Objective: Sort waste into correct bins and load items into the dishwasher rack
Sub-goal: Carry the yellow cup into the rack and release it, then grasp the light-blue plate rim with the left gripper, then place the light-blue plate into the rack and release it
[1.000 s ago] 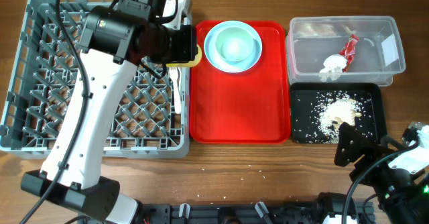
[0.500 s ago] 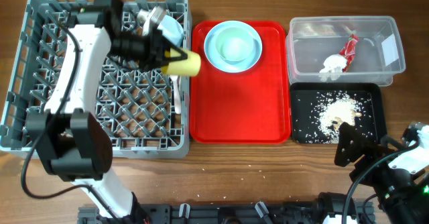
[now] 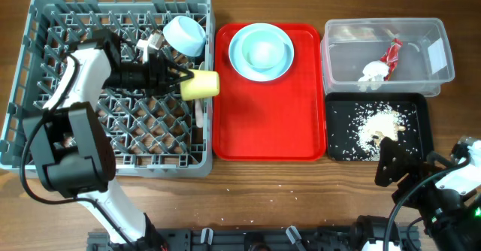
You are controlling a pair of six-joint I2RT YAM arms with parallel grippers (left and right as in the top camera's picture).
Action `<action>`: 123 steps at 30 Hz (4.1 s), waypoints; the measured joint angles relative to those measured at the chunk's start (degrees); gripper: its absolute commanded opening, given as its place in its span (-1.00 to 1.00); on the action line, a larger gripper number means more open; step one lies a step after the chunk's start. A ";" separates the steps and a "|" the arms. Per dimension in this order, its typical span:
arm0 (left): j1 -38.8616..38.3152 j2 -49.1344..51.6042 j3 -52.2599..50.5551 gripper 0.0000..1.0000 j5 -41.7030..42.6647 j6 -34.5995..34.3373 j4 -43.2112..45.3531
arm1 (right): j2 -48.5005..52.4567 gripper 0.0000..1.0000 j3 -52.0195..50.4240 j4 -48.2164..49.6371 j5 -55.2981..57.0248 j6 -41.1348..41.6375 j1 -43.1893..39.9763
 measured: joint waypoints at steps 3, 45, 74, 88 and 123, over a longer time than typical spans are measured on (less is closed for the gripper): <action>1.25 0.00 0.00 -0.14 -1.79 -1.81 1.40 | 0.00 0.99 0.00 0.00 0.00 0.00 0.00; -38.84 -17.33 6.38 -0.20 -57.90 -30.71 40.41 | 0.00 0.99 0.00 -0.07 0.00 0.00 0.00; -47.89 13.99 6.25 -0.92 -78.82 -19.34 56.61 | 0.00 0.99 0.00 0.00 0.00 0.00 0.00; -36.22 -39.89 13.46 -0.92 -49.05 -28.87 3.23 | 0.00 0.99 0.00 -0.02 0.00 0.00 0.00; 15.06 -28.72 -36.30 -0.92 13.99 -6.73 13.25 | 0.00 0.99 0.00 0.00 0.00 0.00 0.00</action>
